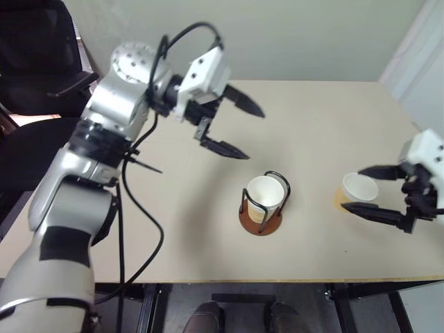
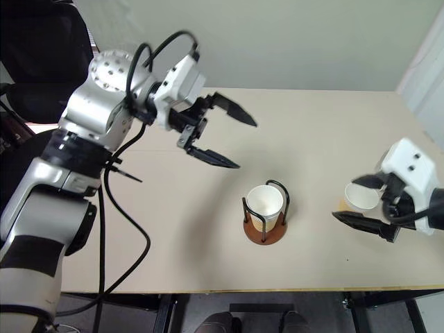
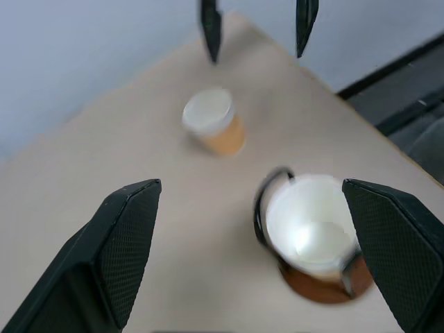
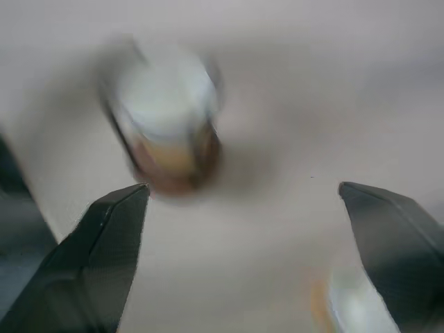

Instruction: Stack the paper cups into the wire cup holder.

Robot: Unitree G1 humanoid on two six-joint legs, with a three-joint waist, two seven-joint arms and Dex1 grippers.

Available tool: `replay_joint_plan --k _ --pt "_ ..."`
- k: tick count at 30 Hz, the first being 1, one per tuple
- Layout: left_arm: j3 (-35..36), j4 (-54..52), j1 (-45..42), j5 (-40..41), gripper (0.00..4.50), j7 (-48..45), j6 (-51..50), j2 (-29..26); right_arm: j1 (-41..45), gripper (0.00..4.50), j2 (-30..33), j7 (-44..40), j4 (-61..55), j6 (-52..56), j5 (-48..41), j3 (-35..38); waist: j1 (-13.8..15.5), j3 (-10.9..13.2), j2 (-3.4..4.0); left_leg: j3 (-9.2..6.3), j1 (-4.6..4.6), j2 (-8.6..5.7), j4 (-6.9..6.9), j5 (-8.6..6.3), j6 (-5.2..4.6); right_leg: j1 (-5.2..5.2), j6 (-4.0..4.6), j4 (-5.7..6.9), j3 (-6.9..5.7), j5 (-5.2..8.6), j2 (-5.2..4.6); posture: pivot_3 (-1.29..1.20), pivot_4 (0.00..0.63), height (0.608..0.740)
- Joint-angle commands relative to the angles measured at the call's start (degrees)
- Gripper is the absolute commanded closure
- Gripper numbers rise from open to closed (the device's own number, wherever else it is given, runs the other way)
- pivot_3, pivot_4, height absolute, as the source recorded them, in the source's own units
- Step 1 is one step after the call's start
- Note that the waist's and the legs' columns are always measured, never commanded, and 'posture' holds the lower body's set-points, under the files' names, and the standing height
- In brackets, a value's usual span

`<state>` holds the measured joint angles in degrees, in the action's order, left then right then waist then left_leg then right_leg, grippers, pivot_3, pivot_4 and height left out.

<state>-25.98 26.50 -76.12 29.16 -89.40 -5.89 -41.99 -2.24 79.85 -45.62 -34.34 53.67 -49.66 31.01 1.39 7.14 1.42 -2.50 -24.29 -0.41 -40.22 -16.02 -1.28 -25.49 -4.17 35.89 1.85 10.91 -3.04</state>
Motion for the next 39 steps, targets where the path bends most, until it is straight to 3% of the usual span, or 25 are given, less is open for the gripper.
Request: replay_joint_plan --k 1,7,11,16,19,30,35,39 --pt "5.0 -6.7 4.4 -1.6 0.00 -1.0 -5.0 -4.7 -1.8 0.03 4.3 -4.9 3.3 -7.3 11.4 -5.6 -0.1 0.0 0.03 -0.03 0.00 0.01 -0.02 0.00 0.00 0.01 0.01 0.01 -0.01 -0.01 -0.03 0.00 0.150 0.740" --pt "10.2 -12.0 11.3 -4.5 0.00 1.3 -9.2 -8.4 7.1 0.03 4.8 -8.7 10.3 -16.6 21.0 -19.4 0.1 0.0 0.01 -0.08 0.04 -0.01 -0.05 0.04 -0.03 0.10 0.04 0.01 -0.01 -0.02 -0.05 0.00 0.150 0.740" --pt "13.0 -13.5 13.8 -6.0 0.00 2.8 -10.4 -8.6 16.5 0.03 2.3 -12.0 14.8 -19.5 26.7 -29.4 -0.1 0.0 0.00 -0.03 0.21 -0.02 -0.07 0.06 -0.07 0.27 0.10 0.01 -0.01 -0.06 -0.09 0.00 0.150 0.740" --pt "15.1 -14.7 15.4 -6.5 0.00 2.5 -10.6 -8.2 22.3 0.03 -0.5 -17.0 19.5 -22.5 34.0 -37.6 -0.2 0.0 -0.01 -0.07 0.27 0.01 -0.04 0.11 -0.06 0.33 0.14 0.03 -0.06 -0.09 -0.06 0.00 0.150 0.740" --pt "16.3 -16.3 16.6 -5.8 0.00 1.6 -11.1 -8.6 24.5 0.63 -2.7 -18.7 22.8 -24.6 38.1 -40.8 -0.3 0.0 -0.02 -0.06 0.26 0.01 -0.03 0.11 -0.06 0.31 0.16 0.01 -0.05 -0.10 -0.06 0.00 0.150 0.740" --pt "20.8 -17.7 20.4 -5.2 0.00 -0.2 -11.5 -10.4 29.1 4.47 -6.8 -24.7 28.8 -29.6 43.7 -41.5 -0.6 0.0 -0.02 -0.11 0.27 0.03 0.01 0.13 -0.02 0.30 0.26 0.02 -0.05 -0.14 -0.07 0.00 0.150 0.740" --pt "24.2 -19.0 20.6 -0.5 0.00 -2.5 -16.0 -11.7 29.7 4.47 -5.0 -28.5 27.6 -31.1 41.6 -37.9 -0.6 0.0 -0.02 -0.09 0.27 0.03 0.05 0.13 -0.02 0.30 0.31 0.00 -0.05 -0.12 -0.07 0.00 0.150 0.740" --pt "26.3 -21.1 21.9 2.3 0.00 -2.1 -18.9 -12.7 35.2 4.47 -1.9 -35.8 20.5 -26.6 32.6 -31.6 -0.8 0.0 0.01 -0.04 0.25 0.03 0.14 0.15 0.02 0.22 0.42 0.02 -0.03 -0.06 -0.07 0.00 0.150 0.740"
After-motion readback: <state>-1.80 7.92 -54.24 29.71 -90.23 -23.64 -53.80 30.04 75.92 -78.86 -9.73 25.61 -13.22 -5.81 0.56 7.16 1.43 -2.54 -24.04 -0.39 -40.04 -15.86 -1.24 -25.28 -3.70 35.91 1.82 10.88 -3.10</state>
